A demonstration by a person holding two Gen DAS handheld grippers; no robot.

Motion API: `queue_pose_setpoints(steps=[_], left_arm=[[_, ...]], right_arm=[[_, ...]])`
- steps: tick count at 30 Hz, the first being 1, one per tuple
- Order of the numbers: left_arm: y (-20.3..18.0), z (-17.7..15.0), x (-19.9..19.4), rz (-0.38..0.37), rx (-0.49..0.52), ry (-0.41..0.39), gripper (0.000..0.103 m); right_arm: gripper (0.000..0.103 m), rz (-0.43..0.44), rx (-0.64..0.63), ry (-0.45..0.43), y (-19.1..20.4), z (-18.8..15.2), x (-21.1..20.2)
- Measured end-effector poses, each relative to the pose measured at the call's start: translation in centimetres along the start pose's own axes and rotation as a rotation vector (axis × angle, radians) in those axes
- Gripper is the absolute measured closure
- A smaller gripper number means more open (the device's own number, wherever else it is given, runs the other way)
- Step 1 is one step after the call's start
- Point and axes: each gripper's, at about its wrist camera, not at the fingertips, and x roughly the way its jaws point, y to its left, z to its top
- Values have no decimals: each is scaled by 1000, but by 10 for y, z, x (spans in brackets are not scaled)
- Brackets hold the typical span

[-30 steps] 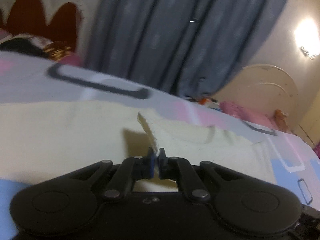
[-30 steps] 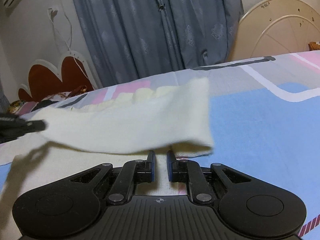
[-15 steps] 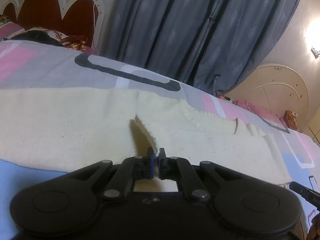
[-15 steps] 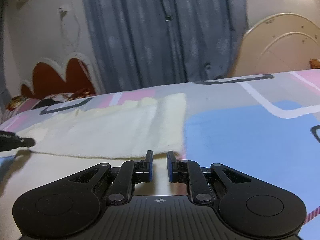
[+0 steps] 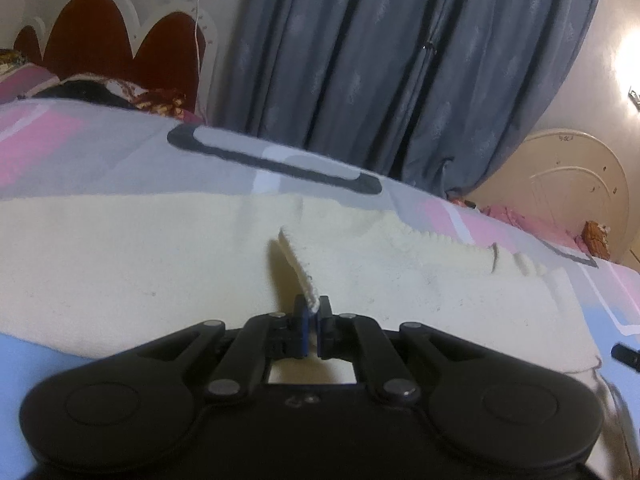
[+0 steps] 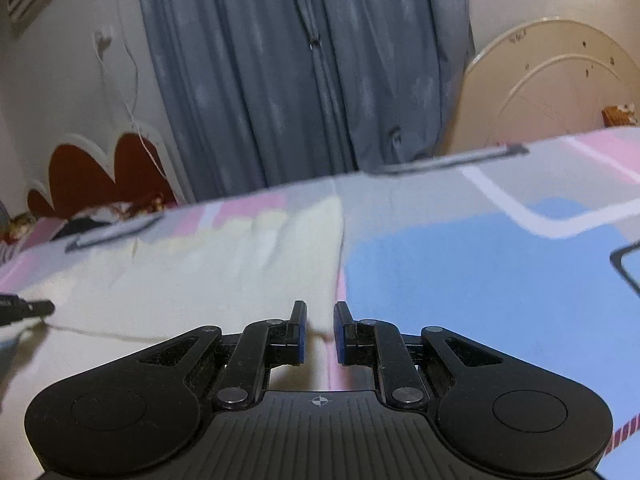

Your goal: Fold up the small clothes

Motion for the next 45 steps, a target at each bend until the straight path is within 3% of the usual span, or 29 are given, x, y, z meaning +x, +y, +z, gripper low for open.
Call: queue_pose_setpoints(steps=[2,4,5,7,9,14,18,20,21,22,24,26,28,32,37,40,42,45], left_arm=[[0,-2,8,-3,16,40,97],[2,0,7,0,29,42,90],[2,2,4,23,31,37,74],[-3,5,-11,102,69,-33,61],[-15,7,-21,70,98,-82,55],[-77,2,13,-14,220,-30,43],[-91,-2,38,-12,204,-3,41],[-75,2,45,16,161,-5,41],[-62,6,44,27,128,-13,41],[-49,7,42,53,113,-25,45],[-35,10,40,49,104,-32,46],[-41,9,41,63,135,-30,44],[-53,8,41,89,169,-26,43],[-76,10,42,44,200,-31,42],[-89,7,58,40,223,-9,39],[-89,10,63,48,228,-5,37],[-88,12,64,49,235,5,37],[-77,9,56,51,247,8,37]], right_arm=[[89,6,-23,11,3,3,8],[90,-34,-59,101,4,-1,30],[89,-46,-64,125,3,-4,37],[89,-32,-55,107,2,2,32],[89,-12,-72,64,5,7,27],[89,108,-106,66,44,16,55],[89,241,-224,93,82,7,83],[90,264,-268,117,80,5,94],[90,230,-263,102,71,10,96],[90,137,-252,77,58,16,98],[90,-7,-125,69,10,27,111],[103,7,-94,73,-9,32,118],[103,-7,-166,64,-2,33,118],[103,24,-198,-5,9,35,113],[103,-1,-236,5,15,40,137],[103,-47,-180,50,-4,46,150],[103,-25,-135,89,-14,53,158],[103,-24,-173,148,-14,62,155]])
